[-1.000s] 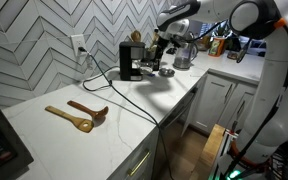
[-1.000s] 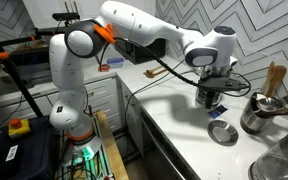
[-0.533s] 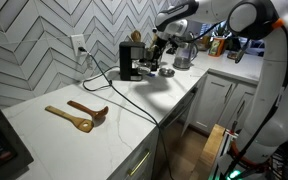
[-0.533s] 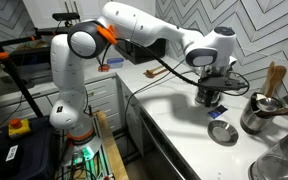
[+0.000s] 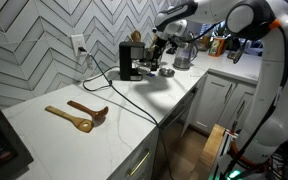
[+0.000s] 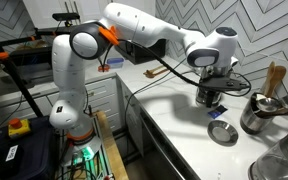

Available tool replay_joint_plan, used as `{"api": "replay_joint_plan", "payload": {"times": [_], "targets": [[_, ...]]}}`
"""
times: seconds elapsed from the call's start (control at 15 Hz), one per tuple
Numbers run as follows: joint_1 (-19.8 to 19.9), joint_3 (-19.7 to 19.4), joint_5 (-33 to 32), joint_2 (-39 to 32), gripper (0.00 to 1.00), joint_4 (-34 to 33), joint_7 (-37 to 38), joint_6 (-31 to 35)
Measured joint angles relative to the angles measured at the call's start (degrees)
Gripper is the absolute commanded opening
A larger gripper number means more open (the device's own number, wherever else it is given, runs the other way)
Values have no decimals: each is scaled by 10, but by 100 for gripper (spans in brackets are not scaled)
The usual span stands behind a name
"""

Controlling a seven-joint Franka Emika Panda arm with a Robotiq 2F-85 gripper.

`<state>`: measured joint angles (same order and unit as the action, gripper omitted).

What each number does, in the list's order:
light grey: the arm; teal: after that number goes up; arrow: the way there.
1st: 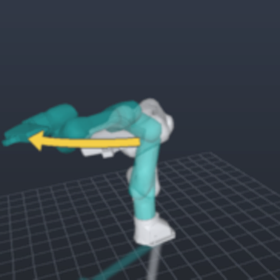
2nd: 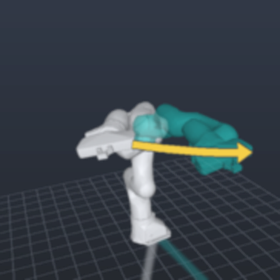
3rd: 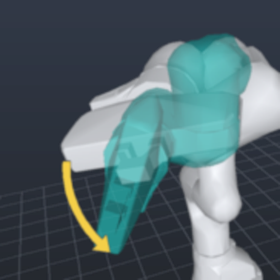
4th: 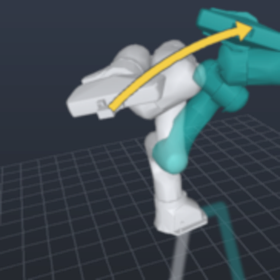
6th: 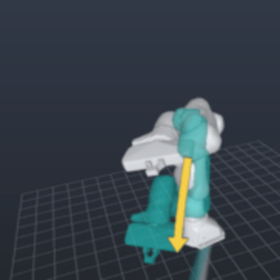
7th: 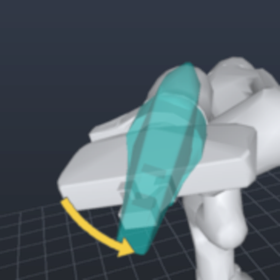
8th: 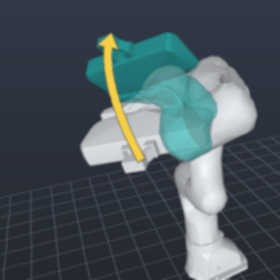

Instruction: Insert the coffee pot into the coffee maker

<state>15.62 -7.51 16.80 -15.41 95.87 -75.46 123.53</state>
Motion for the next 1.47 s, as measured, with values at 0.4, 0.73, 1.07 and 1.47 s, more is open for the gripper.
{"api": "replay_joint_plan", "payload": {"times": [0.4, 0.73, 1.07, 1.47], "targets": [[9, 0, 1, -21, 7, -29, 23, 0], [9, 3, 0, -39, 7, -56, 24, -10], [9, 4, -10, -55, 7, -91, 24, -57], [8, 15, -21, -69, 7, -122, 23, -89]]}}
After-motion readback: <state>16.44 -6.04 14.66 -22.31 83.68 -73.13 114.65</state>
